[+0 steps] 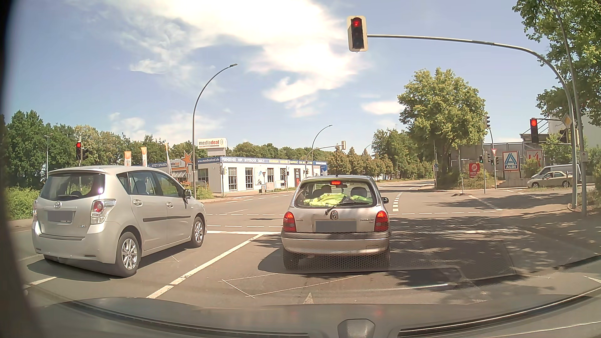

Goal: Follow the waypoints while adhering to traffic rules and regulations

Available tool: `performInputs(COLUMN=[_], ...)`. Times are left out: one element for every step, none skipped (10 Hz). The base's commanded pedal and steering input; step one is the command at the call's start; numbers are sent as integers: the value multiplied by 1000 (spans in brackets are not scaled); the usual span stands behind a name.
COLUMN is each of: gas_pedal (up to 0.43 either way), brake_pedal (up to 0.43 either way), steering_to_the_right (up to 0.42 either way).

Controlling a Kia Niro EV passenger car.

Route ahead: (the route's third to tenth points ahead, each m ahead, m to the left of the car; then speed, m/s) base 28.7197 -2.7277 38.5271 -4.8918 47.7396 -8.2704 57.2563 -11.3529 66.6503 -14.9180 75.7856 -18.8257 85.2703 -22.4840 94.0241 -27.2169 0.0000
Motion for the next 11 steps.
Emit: performInputs(gas_pedal=[0,0,0,0,0,0,0,0,0,0,0], brake_pedal=[189,189,189,189,189,189,189,189,189,189,189], steering_to_the_right=[29,28,28,28,29,28,28,29,29,28,29])
